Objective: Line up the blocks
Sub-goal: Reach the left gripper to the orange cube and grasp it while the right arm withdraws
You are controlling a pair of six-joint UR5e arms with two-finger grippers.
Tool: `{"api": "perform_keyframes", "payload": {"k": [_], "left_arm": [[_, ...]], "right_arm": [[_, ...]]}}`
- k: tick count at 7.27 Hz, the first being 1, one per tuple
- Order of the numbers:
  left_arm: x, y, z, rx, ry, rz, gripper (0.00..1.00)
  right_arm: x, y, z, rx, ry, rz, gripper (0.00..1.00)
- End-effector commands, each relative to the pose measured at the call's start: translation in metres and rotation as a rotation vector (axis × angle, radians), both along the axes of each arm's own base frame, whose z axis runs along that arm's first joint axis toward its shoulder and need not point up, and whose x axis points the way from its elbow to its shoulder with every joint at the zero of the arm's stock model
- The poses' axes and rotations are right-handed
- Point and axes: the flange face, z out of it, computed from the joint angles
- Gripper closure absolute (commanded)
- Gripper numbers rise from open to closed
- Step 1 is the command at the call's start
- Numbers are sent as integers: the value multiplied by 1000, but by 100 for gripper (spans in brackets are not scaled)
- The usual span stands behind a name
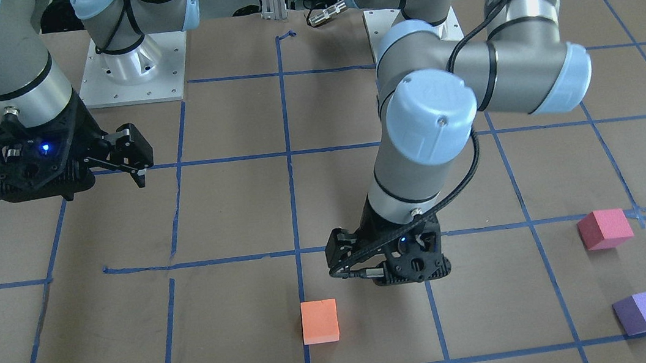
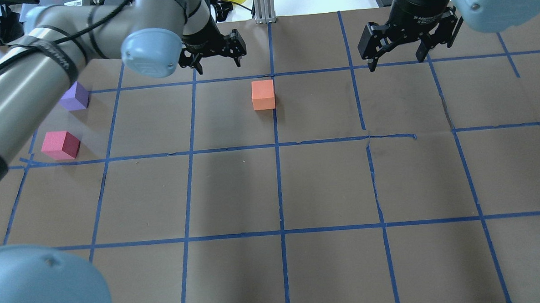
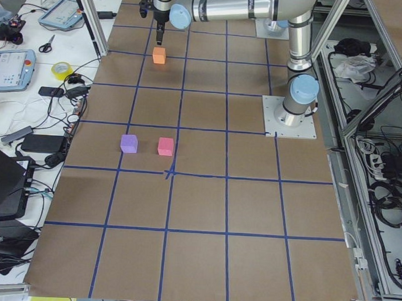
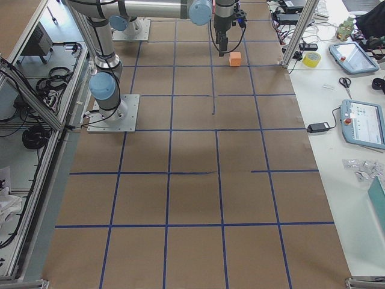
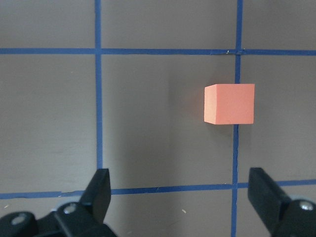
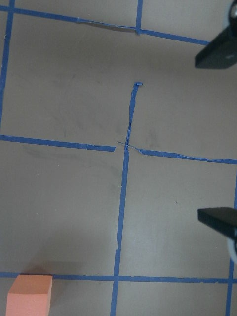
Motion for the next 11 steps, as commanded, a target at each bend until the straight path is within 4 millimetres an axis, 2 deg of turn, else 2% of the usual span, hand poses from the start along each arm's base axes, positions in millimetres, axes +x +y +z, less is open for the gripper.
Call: {"api": "perform_keyframes", "payload": {"k": [1,2,3,5,6,7,8,9,10,11], "left_arm": [[-39,-19,-63,40,73,62,0],[-56,-19,-86,65,73,29,0],[-66,-25,-93,63,74,15,0],[-71,-32,-133,81,59,26,0],[-74,-36,-142,54,66,31,19],[-73,-37,-149,51,67,37,47],[-70,-37,-152,52,44,31,88],[-69,-37,-141,34,33,32,100],[-67,-38,-113,-3,33,30,100],[-37,-45,-79,-41,6,7,100]], "right_arm": [[2,15,1,0,-8,0,0],[1,16,-1,4,1,-3,0],[1,17,-1,7,1,-4,0],[1,33,-5,15,1,-6,0],[1,44,-3,10,-3,-6,0],[1,46,-1,9,-3,-6,0],[1,46,-1,7,-8,-3,0],[3,46,1,3,-13,-3,0],[2,45,0,4,-4,-3,0],[2,45,1,3,-3,-3,0]]}}
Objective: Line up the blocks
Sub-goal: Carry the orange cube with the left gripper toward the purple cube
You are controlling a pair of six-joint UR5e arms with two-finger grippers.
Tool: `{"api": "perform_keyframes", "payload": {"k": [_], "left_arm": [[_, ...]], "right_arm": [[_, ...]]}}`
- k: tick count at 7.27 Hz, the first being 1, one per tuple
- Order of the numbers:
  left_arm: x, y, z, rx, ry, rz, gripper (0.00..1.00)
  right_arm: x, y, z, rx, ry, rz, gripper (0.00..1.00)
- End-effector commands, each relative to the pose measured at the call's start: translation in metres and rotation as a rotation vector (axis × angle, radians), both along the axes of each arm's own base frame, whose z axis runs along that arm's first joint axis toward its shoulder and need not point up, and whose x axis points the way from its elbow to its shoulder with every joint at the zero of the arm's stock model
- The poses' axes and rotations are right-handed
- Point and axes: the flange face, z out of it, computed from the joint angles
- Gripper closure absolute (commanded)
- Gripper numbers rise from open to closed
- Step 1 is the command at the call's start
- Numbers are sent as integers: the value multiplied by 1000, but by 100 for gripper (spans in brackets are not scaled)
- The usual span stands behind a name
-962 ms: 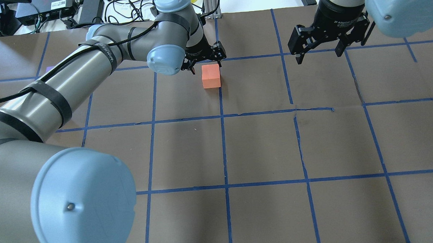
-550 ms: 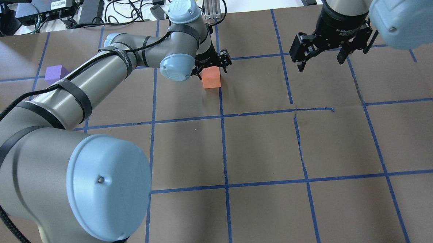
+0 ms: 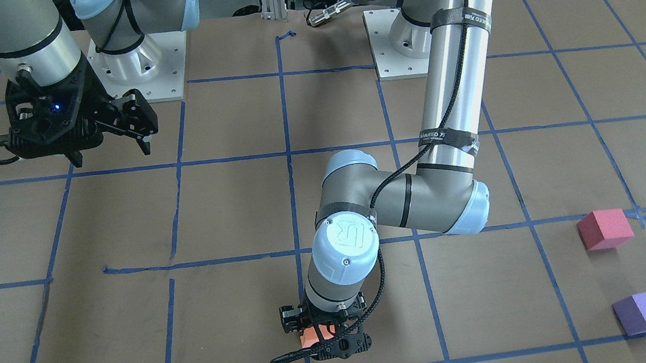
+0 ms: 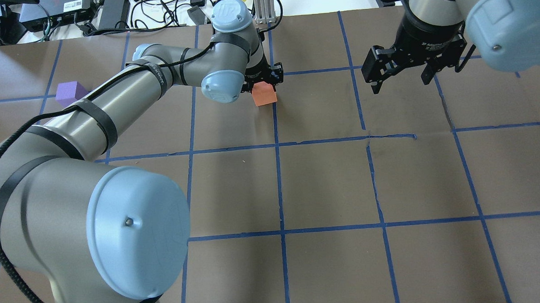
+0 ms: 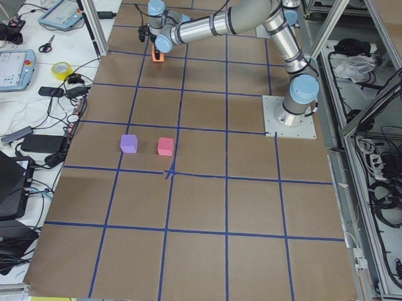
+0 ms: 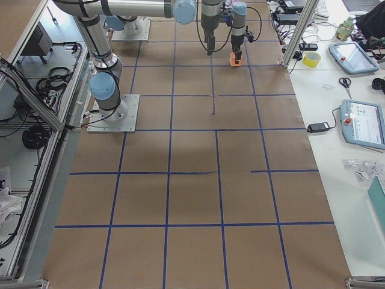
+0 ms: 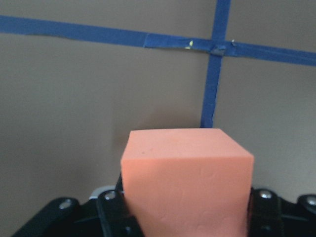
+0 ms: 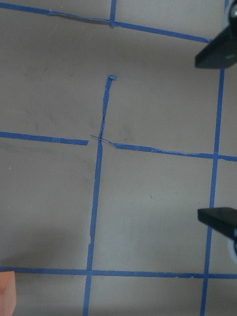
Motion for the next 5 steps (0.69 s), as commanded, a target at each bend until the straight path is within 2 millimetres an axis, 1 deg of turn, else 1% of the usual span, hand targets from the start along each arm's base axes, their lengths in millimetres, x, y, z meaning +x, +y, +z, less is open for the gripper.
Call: {"api": "perform_keyframes", "payload": {"k": [1,3,4,5], "left_arm": [[87,-17,60,-15,-45,-22,100],[166,-31,76,-17,-96,-40,100],[232,-36,87,3,-145,-4,100],[302,-37,99,-7,-162,-3,100]], "right_arm": [[0,0,2,-4,2,0,0],[0,-6,10,-61,3,3,0],[-1,-7,9,-66,3,2,0],[0,-6,8,-64,3,3,0]]}}
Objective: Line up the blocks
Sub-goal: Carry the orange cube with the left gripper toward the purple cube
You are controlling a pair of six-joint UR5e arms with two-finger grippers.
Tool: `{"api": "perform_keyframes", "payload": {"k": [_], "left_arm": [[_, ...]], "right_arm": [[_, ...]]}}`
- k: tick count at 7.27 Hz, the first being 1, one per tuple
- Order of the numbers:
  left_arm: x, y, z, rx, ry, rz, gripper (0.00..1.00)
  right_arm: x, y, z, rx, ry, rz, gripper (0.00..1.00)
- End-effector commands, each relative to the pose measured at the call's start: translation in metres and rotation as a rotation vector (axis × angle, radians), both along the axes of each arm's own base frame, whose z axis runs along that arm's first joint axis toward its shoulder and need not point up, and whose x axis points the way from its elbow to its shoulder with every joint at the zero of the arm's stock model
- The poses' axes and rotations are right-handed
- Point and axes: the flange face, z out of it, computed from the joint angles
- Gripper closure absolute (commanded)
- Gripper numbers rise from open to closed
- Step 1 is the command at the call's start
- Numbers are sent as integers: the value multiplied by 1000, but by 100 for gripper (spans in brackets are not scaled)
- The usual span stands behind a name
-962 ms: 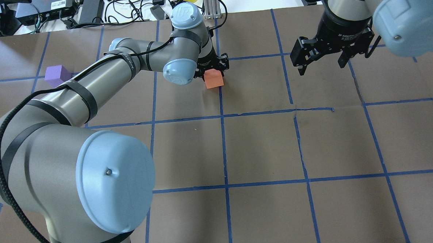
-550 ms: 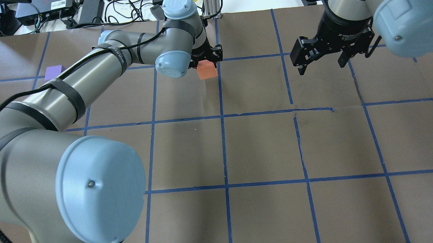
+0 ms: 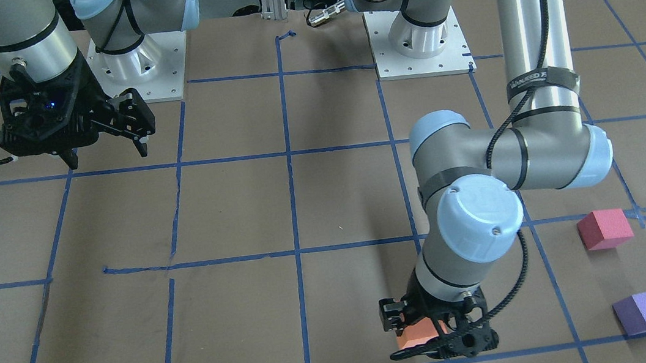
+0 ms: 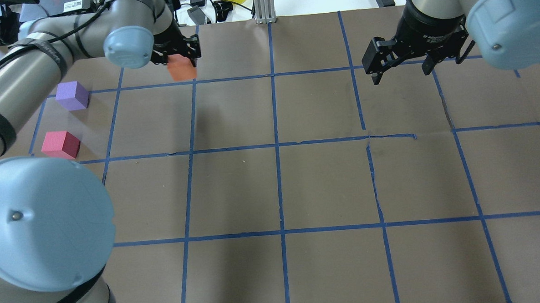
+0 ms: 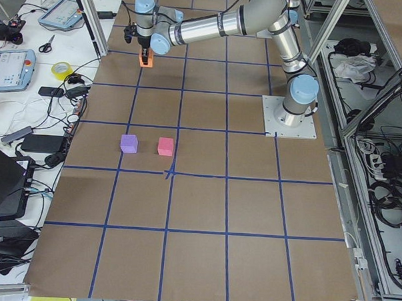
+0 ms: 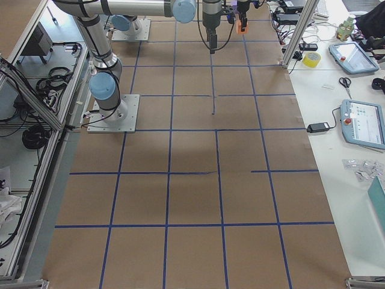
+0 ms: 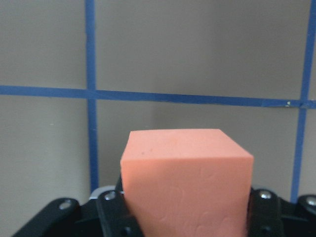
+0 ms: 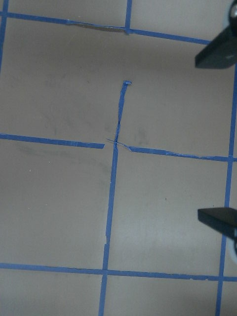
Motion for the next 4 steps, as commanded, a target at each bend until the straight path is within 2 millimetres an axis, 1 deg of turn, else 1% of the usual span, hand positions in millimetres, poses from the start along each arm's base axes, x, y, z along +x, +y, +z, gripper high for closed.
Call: {"api": "perform_keyframes", "payload": {"k": [1,2,3,4], "left_arm": [[121,3,13,12,-33,38,100],[146,5,5,31,-39,5,100],[212,14,-4,50,-28,51,100],[243,17,-5,50,-34,-2,100]], "right_arm": [[0,0,-1,-4,2,2,0],[0,0,-1,-4,2,1,0],[0,0,-2,-3,2,4,0],[0,0,-2,-3,0,2,0]]}}
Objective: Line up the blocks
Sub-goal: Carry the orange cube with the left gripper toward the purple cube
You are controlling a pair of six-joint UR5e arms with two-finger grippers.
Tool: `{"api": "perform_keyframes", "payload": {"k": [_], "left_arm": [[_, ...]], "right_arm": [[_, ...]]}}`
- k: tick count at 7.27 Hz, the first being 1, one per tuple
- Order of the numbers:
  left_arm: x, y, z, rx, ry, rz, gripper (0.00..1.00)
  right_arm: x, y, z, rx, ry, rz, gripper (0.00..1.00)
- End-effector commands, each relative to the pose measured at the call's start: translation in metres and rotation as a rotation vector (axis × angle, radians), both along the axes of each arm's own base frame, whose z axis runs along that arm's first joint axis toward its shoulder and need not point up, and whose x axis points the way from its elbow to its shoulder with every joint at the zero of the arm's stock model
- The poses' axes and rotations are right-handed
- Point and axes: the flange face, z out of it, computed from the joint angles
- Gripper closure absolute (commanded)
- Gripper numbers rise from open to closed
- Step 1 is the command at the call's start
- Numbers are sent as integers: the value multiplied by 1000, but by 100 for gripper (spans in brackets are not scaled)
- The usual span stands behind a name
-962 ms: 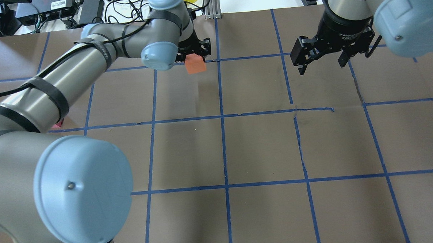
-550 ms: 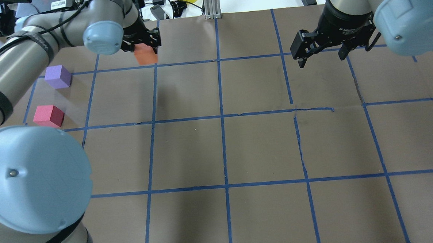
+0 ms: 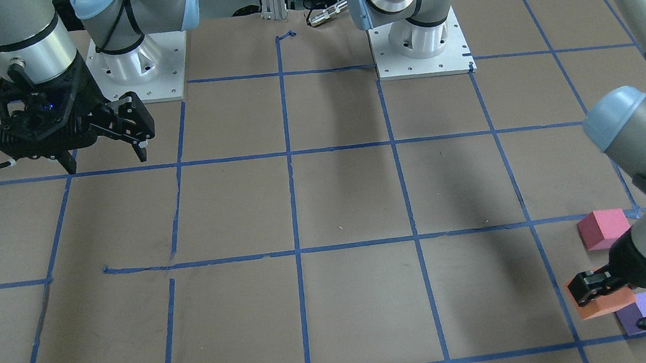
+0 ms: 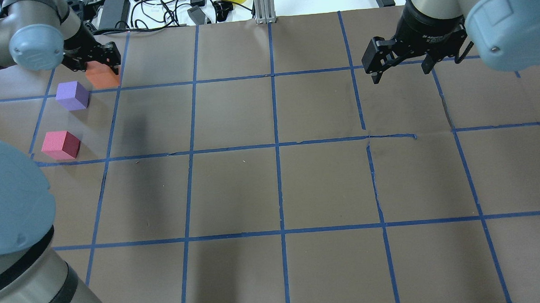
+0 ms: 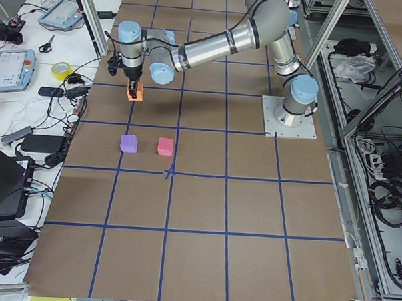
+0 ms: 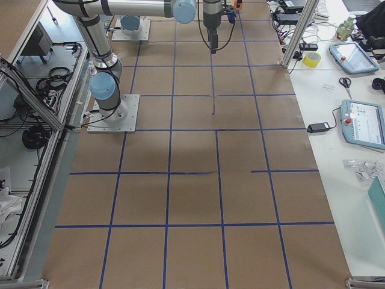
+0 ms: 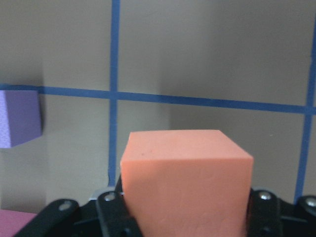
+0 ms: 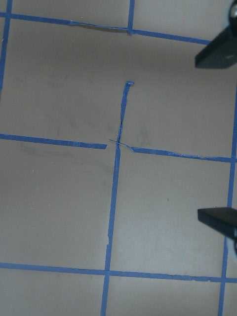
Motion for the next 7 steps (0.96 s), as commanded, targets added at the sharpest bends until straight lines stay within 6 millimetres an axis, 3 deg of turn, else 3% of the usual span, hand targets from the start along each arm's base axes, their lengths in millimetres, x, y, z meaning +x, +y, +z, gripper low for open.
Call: {"api": "perform_keyframes", "payload": {"k": [1,3,4,5,7], "left_arm": [[69,5,-7,7,-20,-138,100],[95,13,-13,14,-6,-128,100],[120,20,-16,-7,32,-131,100],[130,23,-19,-5,33,-169,100],[129,25,-29,13,38,-177,100]], "right_arm": [[0,-1,-1,2,-3,-3,0],[0,0,-2,4,0,0,0],[0,0,-3,5,1,1,0],[0,0,-2,4,-3,-3,0],[1,0,-2,5,-6,-3,0]]}}
